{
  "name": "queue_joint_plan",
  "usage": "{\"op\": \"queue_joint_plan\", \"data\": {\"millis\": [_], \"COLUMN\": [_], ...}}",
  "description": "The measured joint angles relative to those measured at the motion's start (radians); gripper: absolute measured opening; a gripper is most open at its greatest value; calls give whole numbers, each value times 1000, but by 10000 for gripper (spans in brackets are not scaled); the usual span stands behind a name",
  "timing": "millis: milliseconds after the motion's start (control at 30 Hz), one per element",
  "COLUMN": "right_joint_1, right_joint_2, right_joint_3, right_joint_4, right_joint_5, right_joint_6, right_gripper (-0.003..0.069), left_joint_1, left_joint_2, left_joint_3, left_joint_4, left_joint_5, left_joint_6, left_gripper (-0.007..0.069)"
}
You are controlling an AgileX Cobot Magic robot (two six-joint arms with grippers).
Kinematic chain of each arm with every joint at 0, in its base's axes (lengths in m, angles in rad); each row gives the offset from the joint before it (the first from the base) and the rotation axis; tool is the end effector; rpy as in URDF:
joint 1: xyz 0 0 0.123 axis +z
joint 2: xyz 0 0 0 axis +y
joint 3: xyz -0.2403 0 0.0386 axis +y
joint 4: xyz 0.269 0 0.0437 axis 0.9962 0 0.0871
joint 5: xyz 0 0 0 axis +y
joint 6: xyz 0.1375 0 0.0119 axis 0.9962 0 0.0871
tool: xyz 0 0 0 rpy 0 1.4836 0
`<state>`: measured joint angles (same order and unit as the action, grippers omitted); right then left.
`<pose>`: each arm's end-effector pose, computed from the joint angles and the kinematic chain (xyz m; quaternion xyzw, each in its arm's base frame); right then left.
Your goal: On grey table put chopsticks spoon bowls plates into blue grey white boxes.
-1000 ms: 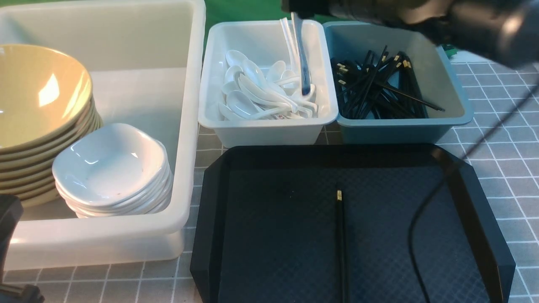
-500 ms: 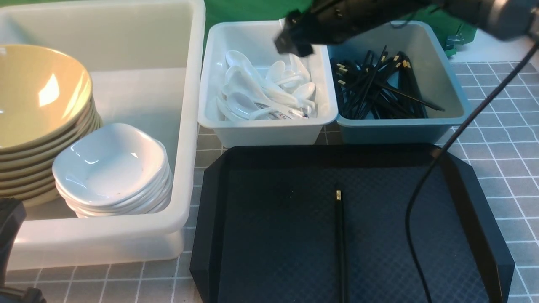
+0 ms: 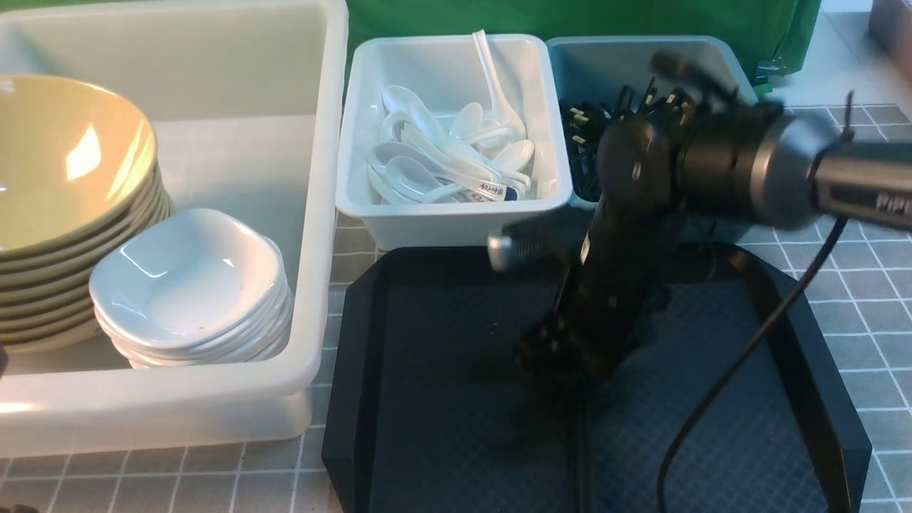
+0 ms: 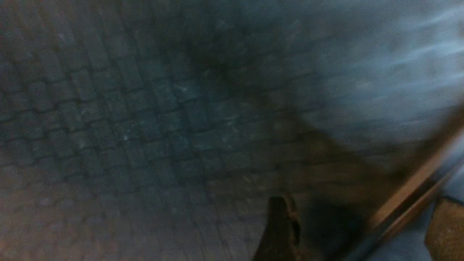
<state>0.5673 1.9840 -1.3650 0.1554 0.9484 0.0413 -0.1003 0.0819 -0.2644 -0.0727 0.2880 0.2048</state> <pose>0.3190 0.2239 0.0708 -0.2180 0.9727 0.0756 0.0236 0.1571 -0.0187 0.2704 0.0909 0.7075 0.0048 0.7008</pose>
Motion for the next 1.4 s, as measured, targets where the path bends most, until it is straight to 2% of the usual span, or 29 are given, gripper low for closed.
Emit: {"op": "queue_joint_plan", "data": {"millis": [100, 233, 400, 433, 700, 1033, 1100, 1200, 1300, 1333, 1367, 1400], "right_joint_1": [24, 47, 68, 71, 74, 70, 49, -12, -112, -112, -156, -185], "right_joint_2": [-12, -15, -13, -14, -40, -316, -373, -430, -417, -413, -379, -348], "right_joint_3": [31, 40, 42, 42, 52, 56, 56, 56, 56, 56, 56, 56], "right_joint_4": [-33, -98, -128, -130, -113, -104, -124, -180, -199, -201, -203, -204], "right_joint_5": [-47, -57, -63, -65, -75, -114, -213, -471, -858, -858, -1049, -1152], "right_joint_6": [21, 23, -28, -36, -72, -149, -164, -170, -168, -167, -158, -143], "right_gripper": [505, 410, 158, 134, 135, 135, 135, 135, 135, 135, 135, 135], "left_joint_1": [0, 0, 0, 0, 0, 0, 0, 0, 0, 0, 0, 0], "left_joint_2": [0, 0, 0, 0, 0, 0, 0, 0, 0, 0, 0, 0], "left_joint_3": [0, 0, 0, 0, 0, 0, 0, 0, 0, 0, 0, 0], "left_joint_4": [0, 0, 0, 0, 1, 3, 3, 3, 3, 3, 3, 3], "left_joint_5": [0, 0, 0, 0, 0, 0, 0, 0, 0, 0, 0, 0], "left_joint_6": [0, 0, 0, 0, 0, 0, 0, 0, 0, 0, 0, 0], "left_gripper": [-11, -11, -11, -11, -11, -11, -11, -11, -11, -11, -11, -11]}}
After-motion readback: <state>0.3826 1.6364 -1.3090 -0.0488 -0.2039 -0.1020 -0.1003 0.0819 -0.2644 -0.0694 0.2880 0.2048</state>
